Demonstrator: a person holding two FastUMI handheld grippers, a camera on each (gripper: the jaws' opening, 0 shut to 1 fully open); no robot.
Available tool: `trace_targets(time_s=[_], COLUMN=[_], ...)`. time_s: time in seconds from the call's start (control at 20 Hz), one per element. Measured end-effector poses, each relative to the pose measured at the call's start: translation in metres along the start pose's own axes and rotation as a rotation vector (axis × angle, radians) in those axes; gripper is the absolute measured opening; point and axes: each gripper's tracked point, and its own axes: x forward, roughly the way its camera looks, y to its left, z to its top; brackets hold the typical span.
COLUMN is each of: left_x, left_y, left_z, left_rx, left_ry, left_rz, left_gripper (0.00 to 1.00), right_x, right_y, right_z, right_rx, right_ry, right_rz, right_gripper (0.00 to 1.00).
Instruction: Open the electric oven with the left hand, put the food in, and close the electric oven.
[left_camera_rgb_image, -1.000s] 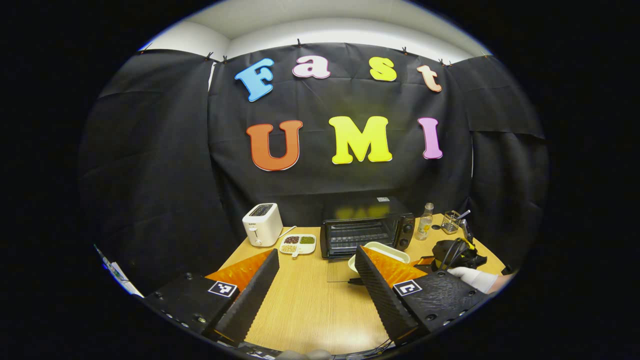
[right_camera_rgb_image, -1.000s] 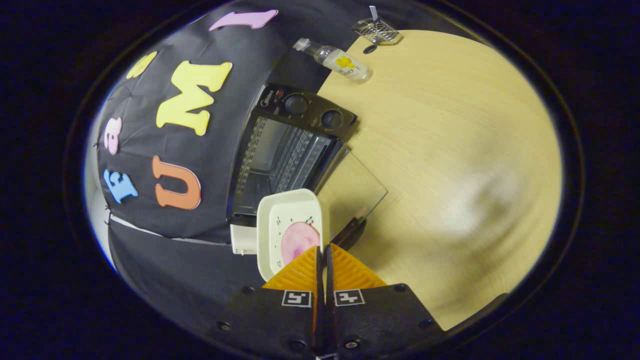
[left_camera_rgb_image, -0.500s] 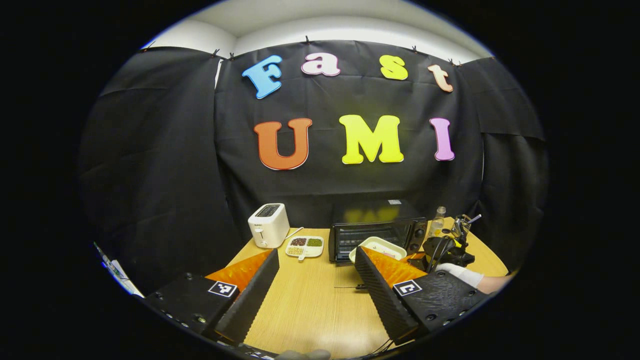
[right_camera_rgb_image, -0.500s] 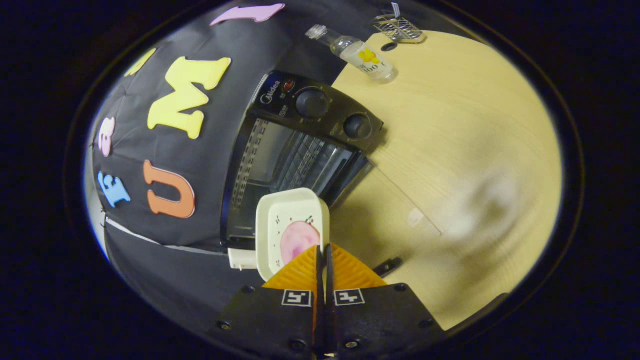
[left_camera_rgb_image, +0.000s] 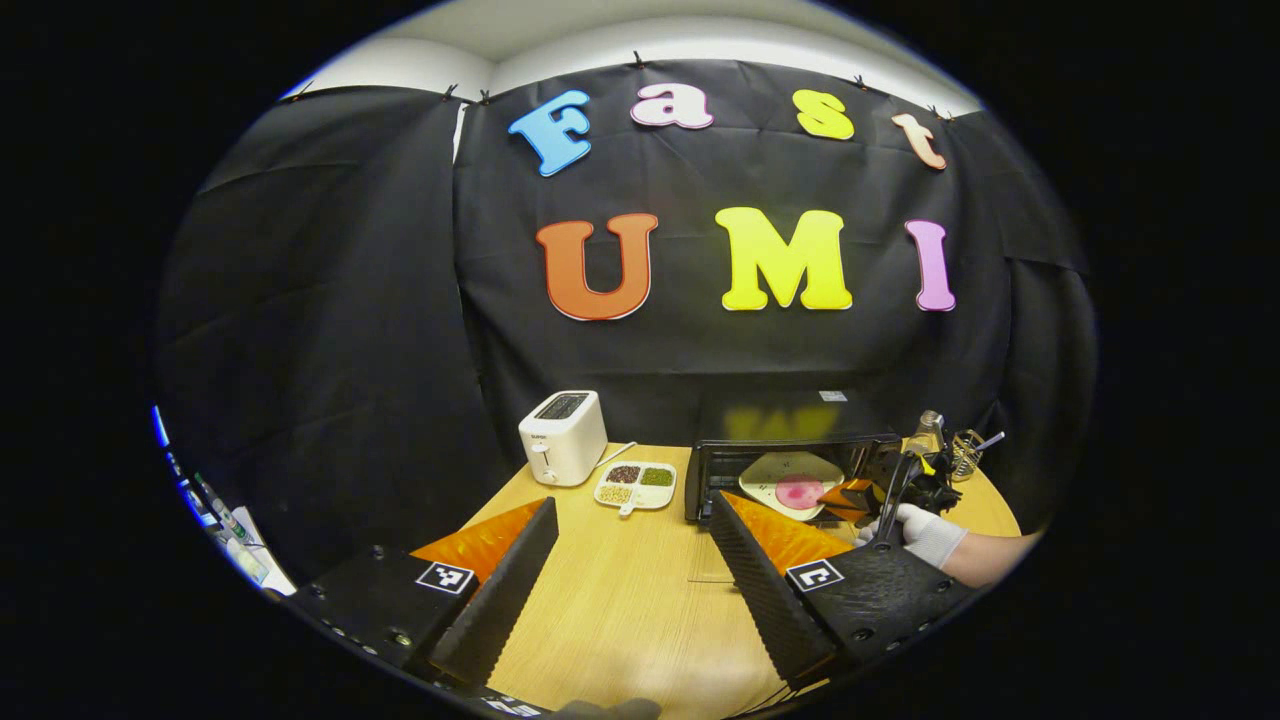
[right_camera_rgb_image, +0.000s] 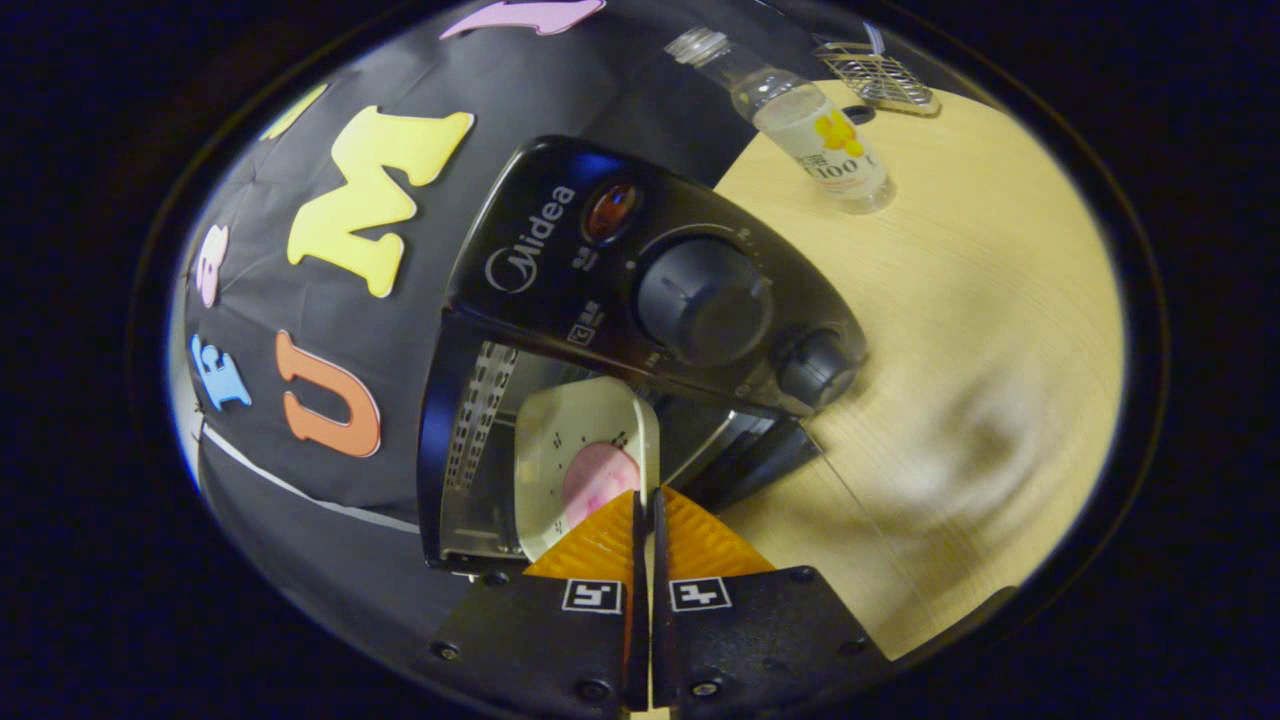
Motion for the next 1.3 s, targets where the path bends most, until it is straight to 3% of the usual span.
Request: trace_targets(time_s=[0.2,0.25,0.3,0.35,0.55,0.6,0.65,0.7,0.8,0.9,0.95,1.0,1.1,1.3], left_x=[0.001,0.000,0.000,-0.001,-0.007,-0.009,-0.010,-0.011,-0.018,-0.025,-0.028,-0.029,-0.034,-0.038], left_y=[-0.003,-0.003,-0.003,-0.003,-0.007,-0.008,-0.009,-0.010,-0.011,-0.015,-0.016,-0.017,-0.020,-0.031], left_z=[-0.003,-0.003,-0.004,-0.003,-0.002,-0.001,-0.001,-0.003,-0.005,-0.008,-0.008,-0.009,-0.013,-0.020], left_rx=[-0.012,-0.006,-0.004,-0.005,-0.005,-0.002,0.002,0.002,-0.008,-0.021,-0.023,-0.024,-0.029,-0.030], left_ry=[0.013,0.014,0.018,0.017,-0.007,-0.015,-0.024,-0.028,-0.034,-0.040,-0.050,-0.055,-0.062,-0.078], left_rz=[0.024,0.026,0.025,0.021,-0.002,-0.011,-0.020,-0.029,-0.053,-0.085,-0.097,-0.111,-0.137,-0.194], left_gripper=[0.97,0.97,0.97,0.97,0.98,0.98,0.98,0.98,0.98,0.97,0.98,0.98,0.98,0.98], right_x=[0.011,0.009,0.007,0.003,-0.025,-0.035,-0.047,-0.058,-0.085,-0.113,-0.126,-0.139,-0.167,-0.225], right_y=[0.011,0.010,0.011,0.013,0.016,0.018,0.020,0.022,0.026,0.028,0.030,0.031,0.031,0.029], right_z=[0.009,0.011,0.012,0.010,0.015,0.016,0.015,0.016,0.016,0.012,0.012,0.011,0.011,0.018], right_rx=[-0.019,-0.019,-0.017,-0.007,-0.042,-0.071,-0.104,-0.143,-0.236,-0.346,-0.397,-0.445,-0.542,-0.764], right_ry=[-0.023,-0.025,-0.016,-0.014,-0.030,-0.036,-0.042,-0.053,-0.076,-0.094,-0.108,-0.120,-0.153,-0.241], right_rz=[0.055,0.055,0.067,0.074,0.089,0.093,0.098,0.100,0.102,0.098,0.095,0.088,0.073,0.014], right_gripper=[0.12,0.05,0.12,0.27,0.48,0.57,0.58,0.71,0.80,0.96,0.89,0.96,0.92,0.95])
